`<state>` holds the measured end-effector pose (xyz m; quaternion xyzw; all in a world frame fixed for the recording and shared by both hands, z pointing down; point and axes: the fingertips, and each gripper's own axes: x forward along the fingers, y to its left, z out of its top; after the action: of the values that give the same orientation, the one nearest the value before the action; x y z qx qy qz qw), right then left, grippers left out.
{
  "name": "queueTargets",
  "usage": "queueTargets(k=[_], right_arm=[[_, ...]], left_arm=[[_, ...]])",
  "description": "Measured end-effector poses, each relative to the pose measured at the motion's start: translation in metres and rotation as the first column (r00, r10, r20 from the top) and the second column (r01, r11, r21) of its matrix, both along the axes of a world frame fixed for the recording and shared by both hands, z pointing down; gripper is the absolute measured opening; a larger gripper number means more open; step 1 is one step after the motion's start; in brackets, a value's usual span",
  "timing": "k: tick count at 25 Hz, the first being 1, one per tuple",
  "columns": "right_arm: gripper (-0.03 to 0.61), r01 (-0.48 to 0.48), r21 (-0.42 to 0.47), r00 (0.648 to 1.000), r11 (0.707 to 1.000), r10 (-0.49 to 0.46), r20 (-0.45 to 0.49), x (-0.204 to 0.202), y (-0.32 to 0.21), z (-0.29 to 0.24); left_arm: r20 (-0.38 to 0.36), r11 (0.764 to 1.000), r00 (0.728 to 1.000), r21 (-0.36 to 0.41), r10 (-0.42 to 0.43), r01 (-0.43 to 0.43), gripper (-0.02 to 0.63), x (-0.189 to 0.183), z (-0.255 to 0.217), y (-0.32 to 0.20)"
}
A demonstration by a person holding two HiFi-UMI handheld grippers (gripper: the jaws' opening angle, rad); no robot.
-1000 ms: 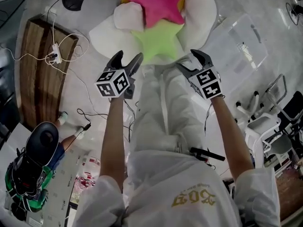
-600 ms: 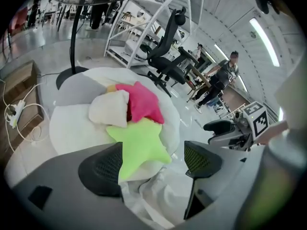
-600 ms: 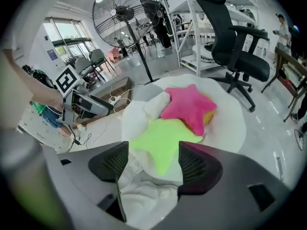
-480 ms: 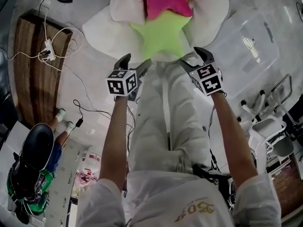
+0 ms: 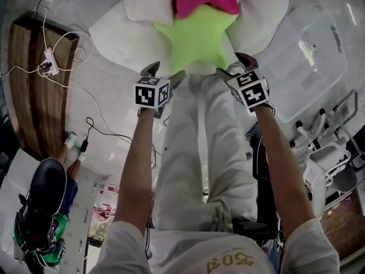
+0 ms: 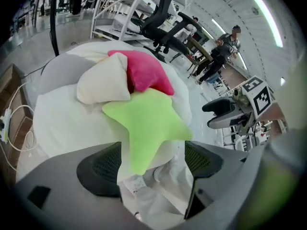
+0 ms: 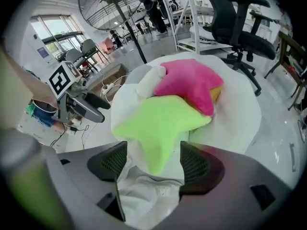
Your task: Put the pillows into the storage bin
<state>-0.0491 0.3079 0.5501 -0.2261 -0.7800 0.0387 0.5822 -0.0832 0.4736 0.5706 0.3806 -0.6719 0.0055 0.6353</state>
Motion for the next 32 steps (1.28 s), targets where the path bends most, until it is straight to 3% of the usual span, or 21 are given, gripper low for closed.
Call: queueTargets(k=[9, 18, 26, 32], right_arm=[[0.350, -0.030, 0.002, 0.999, 1.000, 0.030, -0.046, 0.013, 0.004, 0.067], [0.351, -0.046, -0.005, 0.997, 0.999, 0.046, -0.066, 0.016, 0.011, 0.098], [0.353, -0.055, -0.009, 0.996, 0.998, 0.054, -0.068, 0.016, 0.018, 0.107], [0.359, -0.065, -0.005, 0.994, 0.998, 0.064, -0.089, 0.016, 0.019, 0.113]], left_arm=[[-0.071, 0.992, 0.992, -0.058, 0.105, -0.109, 0.425, 0.020, 0.068, -0.002], [-0.117, 0.989, 0.984, -0.043, 0.137, -0.143, 0.440, 0.026, 0.090, -0.023], [-0.126, 0.969, 0.966, -0.070, 0.226, -0.236, 0.448, 0.028, 0.106, -0.034], [-0.122, 0.967, 0.967, -0.100, 0.222, -0.234, 0.384, 0.027, 0.111, -0.030]])
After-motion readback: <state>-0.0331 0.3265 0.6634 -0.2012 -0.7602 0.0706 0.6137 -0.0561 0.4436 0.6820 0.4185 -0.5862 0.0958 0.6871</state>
